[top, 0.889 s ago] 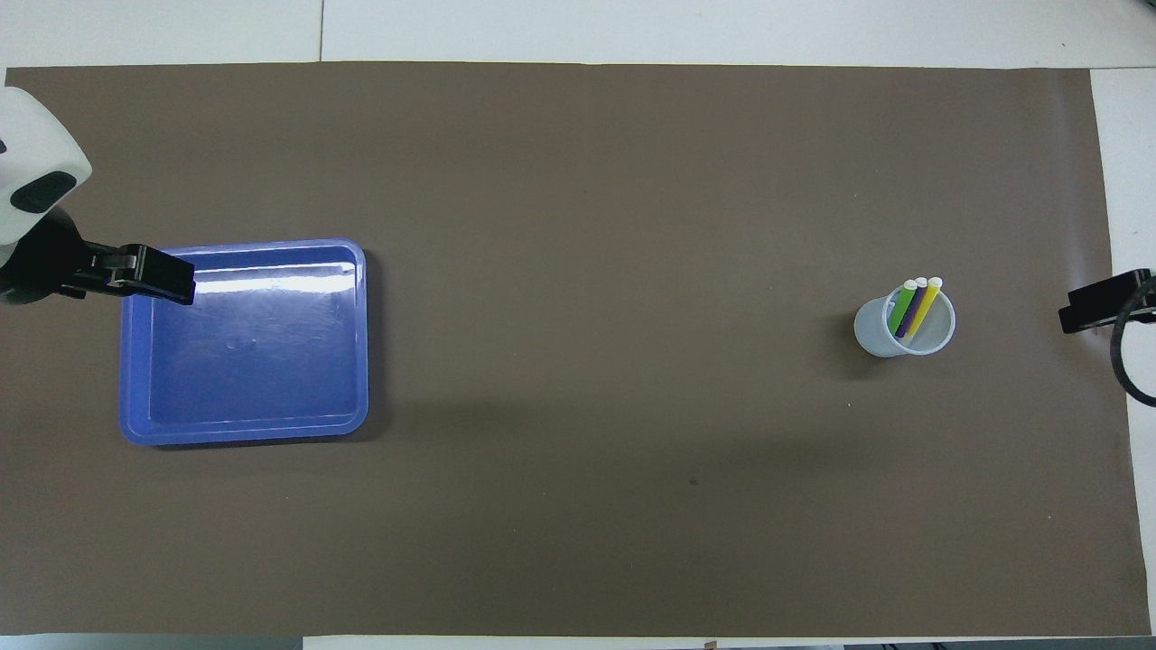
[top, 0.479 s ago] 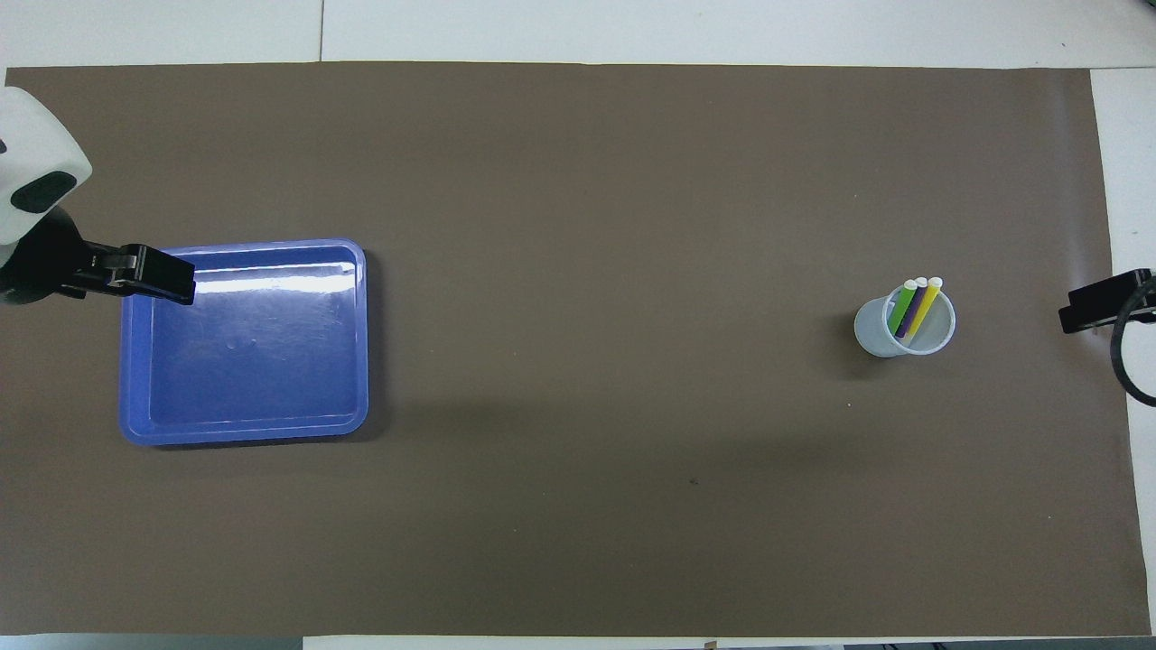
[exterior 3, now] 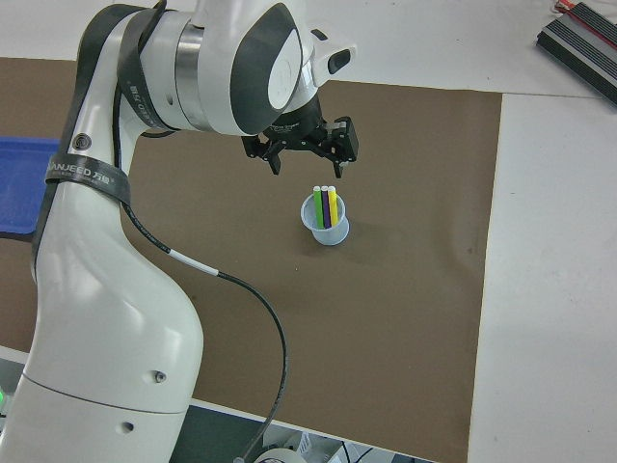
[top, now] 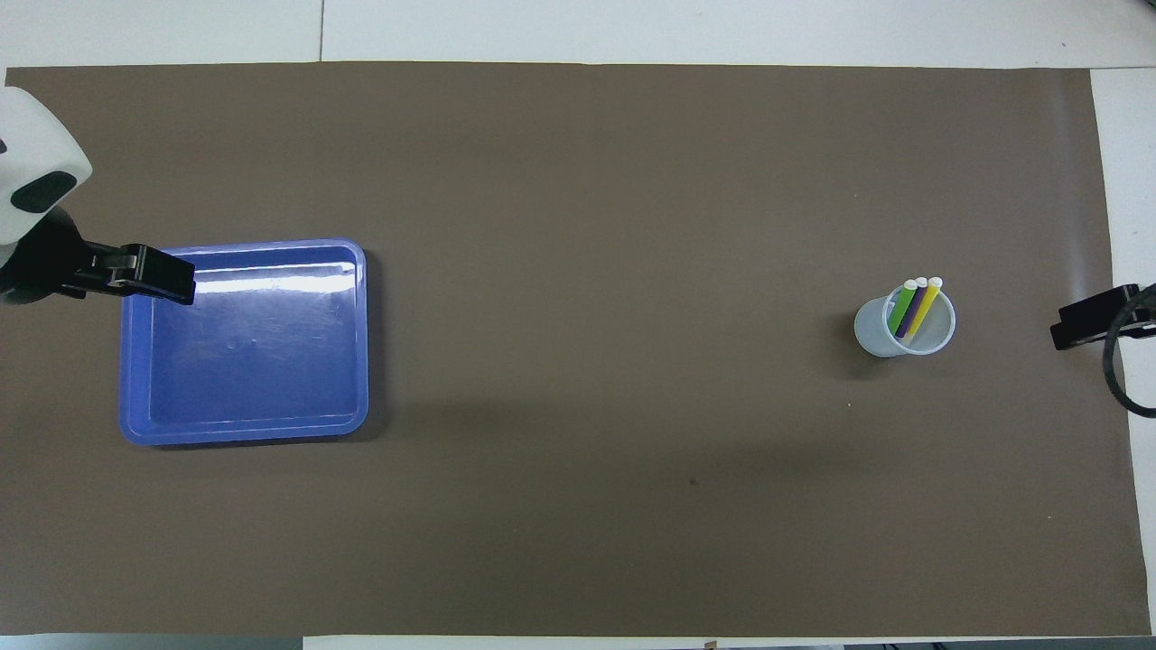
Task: Right arm passes pens to left for tray arrangement
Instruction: 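Move the right gripper toward the white pen cup, then grasp the green pen in the cup with the right gripper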
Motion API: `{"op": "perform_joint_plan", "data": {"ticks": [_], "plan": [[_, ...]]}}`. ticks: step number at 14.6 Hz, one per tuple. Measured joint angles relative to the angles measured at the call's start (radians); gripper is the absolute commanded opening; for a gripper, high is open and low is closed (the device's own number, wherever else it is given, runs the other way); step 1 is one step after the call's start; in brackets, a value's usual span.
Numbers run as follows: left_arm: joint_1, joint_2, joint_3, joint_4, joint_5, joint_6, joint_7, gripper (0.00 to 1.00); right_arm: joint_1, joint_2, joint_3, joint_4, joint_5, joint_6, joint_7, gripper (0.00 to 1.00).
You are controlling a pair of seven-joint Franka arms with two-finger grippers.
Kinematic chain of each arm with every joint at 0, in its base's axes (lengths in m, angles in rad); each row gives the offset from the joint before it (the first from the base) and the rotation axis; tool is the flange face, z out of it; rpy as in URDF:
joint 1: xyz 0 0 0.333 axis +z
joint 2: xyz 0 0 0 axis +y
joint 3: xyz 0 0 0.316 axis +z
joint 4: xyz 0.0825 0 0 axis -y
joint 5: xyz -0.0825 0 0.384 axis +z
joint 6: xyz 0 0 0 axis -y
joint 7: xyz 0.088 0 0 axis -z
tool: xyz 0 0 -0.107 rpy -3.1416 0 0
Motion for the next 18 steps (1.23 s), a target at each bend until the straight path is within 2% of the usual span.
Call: {"op": "perform_joint_plan", "data": {"ticks": [2, 6, 9, 14, 18], "plan": [[0.0, 0.0, 0.0, 0.0, 0.0, 0.0, 0.0, 1.0, 0.0, -0.008, -0.001, -0.03, 0.032, 0.054, -0.157, 1.0], [0.0, 0.0, 0.0, 0.0, 0.0, 0.0, 0.0, 1.0, 0.033, -0.011, 0.007, -0.166, 0.067, 0.222, -0.471, 1.0], [0.0, 0.0, 0.0, 0.0, 0.0, 0.0, 0.0, 1.0, 0.053, 0.052, 0.012, -0.213, 0.131, 0.314, -0.686, 1.0], [0.0, 0.0, 0.0, 0.0, 0.0, 0.0, 0.0, 1.0, 0.036, 0.182, 0.003, -0.24, 0.135, 0.412, -1.111, 1.0], [0.0, 0.0, 0.0, 0.0, 0.0, 0.0, 0.0, 1.0, 0.031, 0.212, 0.005, -0.244, 0.121, 0.474, -1.284, 1.0]]}}
